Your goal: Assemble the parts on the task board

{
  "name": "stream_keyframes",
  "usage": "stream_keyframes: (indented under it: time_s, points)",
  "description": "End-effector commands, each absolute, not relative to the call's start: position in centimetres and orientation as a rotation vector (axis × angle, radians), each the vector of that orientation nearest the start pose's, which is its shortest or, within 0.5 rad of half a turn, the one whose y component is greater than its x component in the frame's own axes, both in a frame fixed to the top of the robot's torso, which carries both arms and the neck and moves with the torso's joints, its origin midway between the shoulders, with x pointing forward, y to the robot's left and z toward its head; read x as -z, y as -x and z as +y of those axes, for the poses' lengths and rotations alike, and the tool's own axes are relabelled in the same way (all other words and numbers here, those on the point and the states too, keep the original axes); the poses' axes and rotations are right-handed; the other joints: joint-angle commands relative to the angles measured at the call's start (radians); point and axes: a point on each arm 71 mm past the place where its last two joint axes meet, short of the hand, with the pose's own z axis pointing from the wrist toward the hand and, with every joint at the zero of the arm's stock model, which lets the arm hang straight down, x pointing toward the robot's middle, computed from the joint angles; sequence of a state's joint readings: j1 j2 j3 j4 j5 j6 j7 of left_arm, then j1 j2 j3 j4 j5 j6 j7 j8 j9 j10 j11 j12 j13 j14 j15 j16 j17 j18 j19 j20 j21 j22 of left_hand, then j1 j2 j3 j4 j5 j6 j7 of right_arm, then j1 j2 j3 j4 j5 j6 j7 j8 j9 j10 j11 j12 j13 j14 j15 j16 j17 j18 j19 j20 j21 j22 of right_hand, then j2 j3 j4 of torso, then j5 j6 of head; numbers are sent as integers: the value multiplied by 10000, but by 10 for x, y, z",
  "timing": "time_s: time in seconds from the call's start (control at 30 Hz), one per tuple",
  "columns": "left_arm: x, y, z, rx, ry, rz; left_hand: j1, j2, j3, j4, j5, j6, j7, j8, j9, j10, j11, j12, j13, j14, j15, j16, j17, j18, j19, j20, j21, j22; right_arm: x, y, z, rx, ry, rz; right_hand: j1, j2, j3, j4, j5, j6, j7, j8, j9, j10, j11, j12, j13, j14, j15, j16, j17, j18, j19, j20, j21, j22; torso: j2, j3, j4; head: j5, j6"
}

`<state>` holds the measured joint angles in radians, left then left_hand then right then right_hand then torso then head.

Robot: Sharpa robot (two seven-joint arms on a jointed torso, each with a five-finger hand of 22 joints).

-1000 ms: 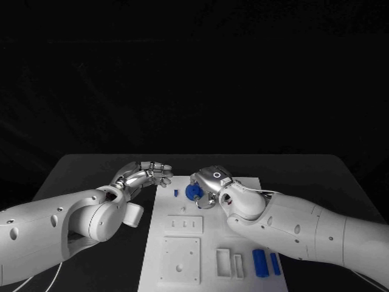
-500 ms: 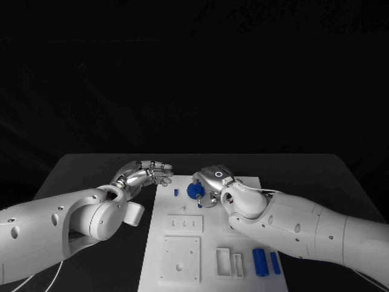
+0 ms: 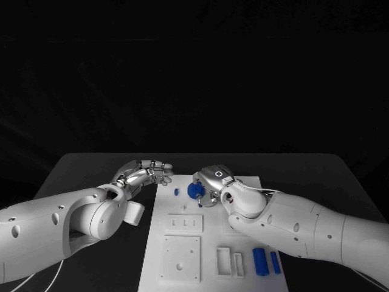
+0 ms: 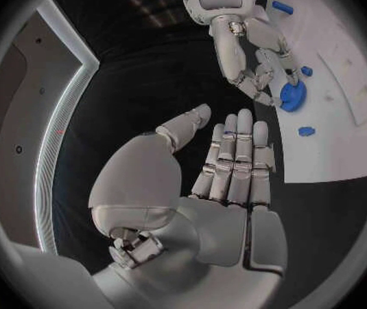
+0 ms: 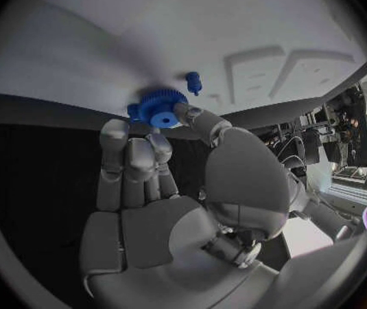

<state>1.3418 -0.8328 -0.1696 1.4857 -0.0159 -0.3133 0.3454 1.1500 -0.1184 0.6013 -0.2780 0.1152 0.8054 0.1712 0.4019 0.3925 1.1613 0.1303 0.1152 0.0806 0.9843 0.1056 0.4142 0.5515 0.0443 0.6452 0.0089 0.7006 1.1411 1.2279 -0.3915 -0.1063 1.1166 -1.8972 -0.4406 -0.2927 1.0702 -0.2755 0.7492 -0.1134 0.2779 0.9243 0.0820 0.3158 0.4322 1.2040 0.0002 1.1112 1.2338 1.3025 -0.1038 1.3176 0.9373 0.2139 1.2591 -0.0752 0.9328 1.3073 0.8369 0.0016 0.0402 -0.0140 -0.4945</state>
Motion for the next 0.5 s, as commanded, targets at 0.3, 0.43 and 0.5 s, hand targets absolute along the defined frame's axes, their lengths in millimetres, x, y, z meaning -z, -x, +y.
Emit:
stream_keyframes:
  time_s: [0.3,0.43,0.5]
  points:
    - [159,-505,216,14588,10281,14817,-64,-23,-5,-46,-20,-26,60,-76,15,26,36,-52,1,-26,0,-46,23,181,-82,-22,74,-21,197,-537,-77,-3970,4498,13979,-179,-173,-465,-80,459,-453,531,-413,-187,-244,208,-165,-119,-7,144,-86,106,479,-70,1,-45,128,-4,-4,-5,-3,-29]
    - [160,-505,215,14540,10316,14850,-64,-23,-5,-45,-19,-28,63,-78,16,25,36,-54,0,-27,0,-48,24,180,-83,-22,75,-22,197,-537,-78,-4046,4379,13950,-314,-158,-600,-14,796,-509,564,-426,-191,-260,238,-163,-134,-1,174,-97,145,479,-58,9,-51,125,-2,-8,-9,-1,-39]
    - [160,-505,216,14520,10333,14866,-75,-22,-7,-37,-17,-44,73,-90,15,26,38,-57,0,-28,2,-52,26,179,-84,-21,77,-26,196,-537,-79,-4109,4225,13943,-395,-155,-651,45,867,-523,572,-428,-192,-269,247,-168,-145,1,183,-100,160,479,-52,13,-55,122,-3,-4,-4,-2,-57]
